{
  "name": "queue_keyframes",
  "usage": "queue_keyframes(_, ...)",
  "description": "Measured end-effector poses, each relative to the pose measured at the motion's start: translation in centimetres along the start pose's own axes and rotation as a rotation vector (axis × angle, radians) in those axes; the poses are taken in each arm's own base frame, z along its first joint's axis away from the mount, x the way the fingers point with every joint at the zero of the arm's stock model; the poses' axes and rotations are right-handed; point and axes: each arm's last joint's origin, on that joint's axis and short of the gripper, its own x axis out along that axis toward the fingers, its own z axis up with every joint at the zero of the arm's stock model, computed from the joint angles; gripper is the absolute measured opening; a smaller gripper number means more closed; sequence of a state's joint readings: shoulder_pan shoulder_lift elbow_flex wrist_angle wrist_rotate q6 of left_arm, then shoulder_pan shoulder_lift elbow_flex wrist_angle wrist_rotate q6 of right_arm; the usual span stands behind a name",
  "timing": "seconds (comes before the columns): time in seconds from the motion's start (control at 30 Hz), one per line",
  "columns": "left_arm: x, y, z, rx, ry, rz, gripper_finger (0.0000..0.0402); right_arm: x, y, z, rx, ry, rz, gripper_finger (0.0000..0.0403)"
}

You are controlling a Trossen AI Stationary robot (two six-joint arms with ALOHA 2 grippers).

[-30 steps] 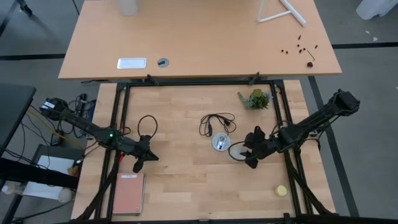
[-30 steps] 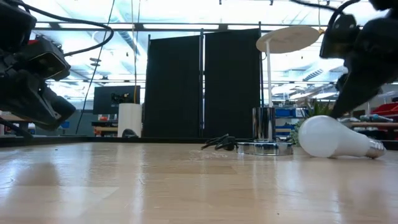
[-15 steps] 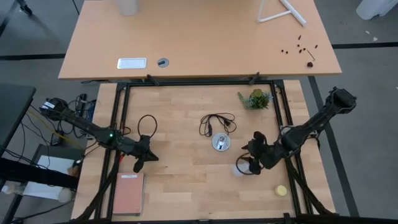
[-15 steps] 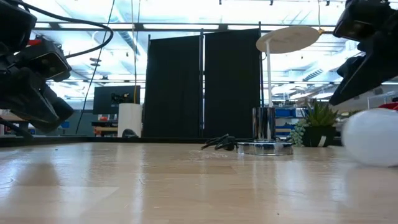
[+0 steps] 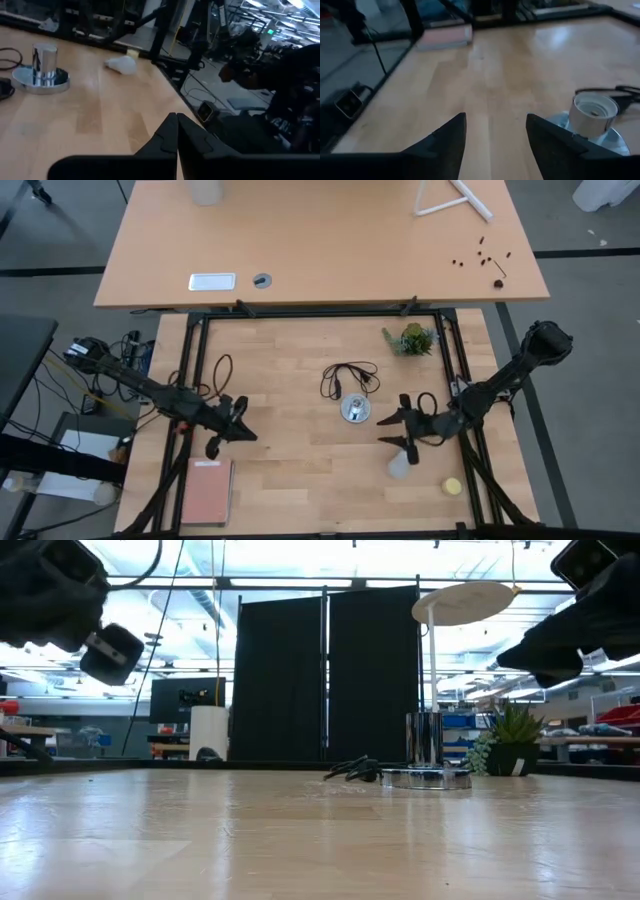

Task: Screw lightbulb
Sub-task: Return to Home Position

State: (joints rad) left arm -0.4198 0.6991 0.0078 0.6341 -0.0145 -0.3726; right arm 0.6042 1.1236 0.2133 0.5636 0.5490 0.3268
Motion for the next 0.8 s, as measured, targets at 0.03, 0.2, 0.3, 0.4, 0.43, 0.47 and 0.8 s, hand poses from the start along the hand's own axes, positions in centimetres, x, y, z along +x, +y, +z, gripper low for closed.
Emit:
queue_keyframes(0.03, 0.0, 0.0, 0.1, 0.009, -0.006, -0.004, 0.0008, -0.1, -0.2, -0.2, -0.001, -0.012, 0.009, 0.0209)
queue_keyframes(0.2, 0.0, 0.0, 0.0, 0.086, 0.001, -0.001, 0.0008, -0.4, -0.8, -1.0, -0.015, -0.018, 0.058, 0.0191)
queue_keyframes(0.3, 0.0, 0.1, -0.2, 0.133, 0.017, 0.005, 0.0008, -0.6, -1.2, -1.7, -0.016, 0.004, 0.079, 0.0181)
queue_keyframes(0.4, 0.0, 0.1, -0.3, 0.159, 0.031, 0.014, 0.0008, -0.8, -1.6, -2.3, -0.002, -0.001, 0.083, 0.0171)
queue_keyframes(0.43, 0.0, 0.2, -0.3, 0.174, 0.033, 0.018, 0.0008, -1.0, -1.7, -2.4, 0.001, -0.006, 0.086, 0.0168)
queue_keyframes(0.47, 0.0, 0.2, -0.3, 0.191, 0.033, 0.019, 0.0008, -1.1, -1.8, -2.6, 0.000, -0.013, 0.088, 0.0165)
queue_keyframes(0.8, 0.0, 0.2, -0.3, 0.232, 0.030, 0.022, 0.0008, -1.6, -2.6, -3.7, 0.043, -0.003, 0.093, 0.0149)
